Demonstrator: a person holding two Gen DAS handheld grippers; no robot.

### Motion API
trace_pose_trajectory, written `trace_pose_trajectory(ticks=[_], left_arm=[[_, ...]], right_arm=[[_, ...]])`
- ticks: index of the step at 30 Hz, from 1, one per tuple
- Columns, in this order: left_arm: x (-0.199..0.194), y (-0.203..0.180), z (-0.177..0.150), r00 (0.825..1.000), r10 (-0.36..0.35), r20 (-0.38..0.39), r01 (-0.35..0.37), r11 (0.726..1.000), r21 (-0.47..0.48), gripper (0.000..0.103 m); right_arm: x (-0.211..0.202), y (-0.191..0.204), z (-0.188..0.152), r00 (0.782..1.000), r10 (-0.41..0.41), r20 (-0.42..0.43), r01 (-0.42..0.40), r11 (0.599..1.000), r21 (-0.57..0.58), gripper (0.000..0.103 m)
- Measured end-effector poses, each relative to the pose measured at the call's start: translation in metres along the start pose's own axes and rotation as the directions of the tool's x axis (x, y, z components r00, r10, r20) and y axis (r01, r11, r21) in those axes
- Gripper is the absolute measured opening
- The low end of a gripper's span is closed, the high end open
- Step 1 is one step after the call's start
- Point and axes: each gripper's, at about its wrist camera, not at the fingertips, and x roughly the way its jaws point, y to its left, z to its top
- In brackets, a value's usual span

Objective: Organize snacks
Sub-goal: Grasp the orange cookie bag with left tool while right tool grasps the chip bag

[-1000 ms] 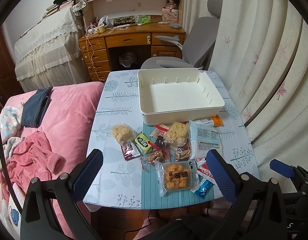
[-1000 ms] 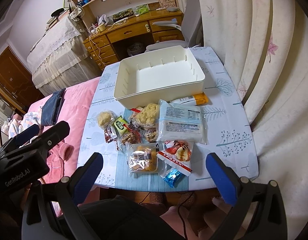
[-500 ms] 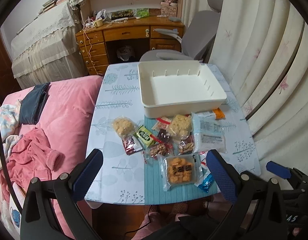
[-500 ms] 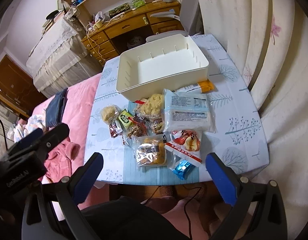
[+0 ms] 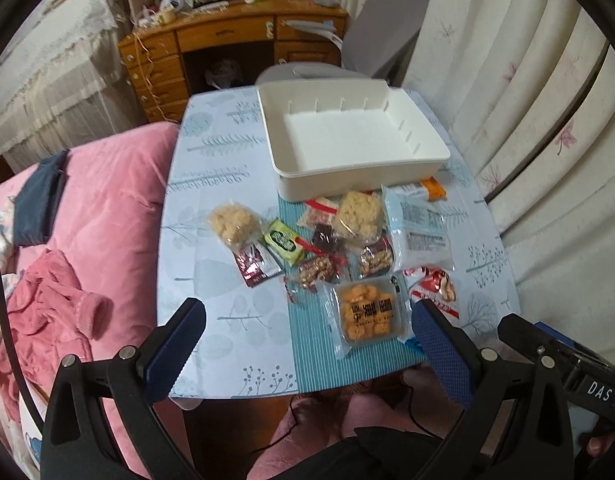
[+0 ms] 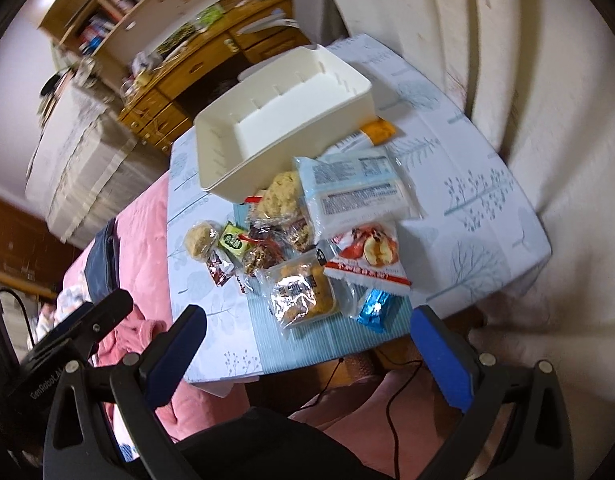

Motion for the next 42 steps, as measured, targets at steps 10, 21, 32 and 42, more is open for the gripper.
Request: trace_pose_trajectory(ticks=[10, 21, 32, 42], left_arm=[[0.062, 0.010, -0.004, 0.973, -0.097, -0.209, 0.094, 0.995, -0.027, 0.102], [0.121, -0.005, -0.009, 0.909, -0.132, -0.395, 0.111, 0.991, -0.074, 0.102], [0.194, -0.034, -0.020, 0.785, -0.110, -0.610, 0.016, 0.988, -0.156, 0.102], [0.244, -0.051, -0.025, 0.724, -0.097, -0.683, -0.108, 0.962, -0.251, 0.102]], right_arm=[[0.017, -0.027, -0.014, 0.999, -0.021, -0.042, 0.029, 0.980, 0.198, 0.102], [0.057, -0.075, -0.009, 0.984, 0.071, -0.165, 0.010, 0.896, 0.443, 0.101], [0.123, -0.104, 0.033, 0.926, 0.152, -0.345, 0.041, 0.870, 0.492, 0.097], [0.179, -0.114, 0.068, 0.840, 0.186, -0.510, 0.060, 0.902, 0.428, 0.089]])
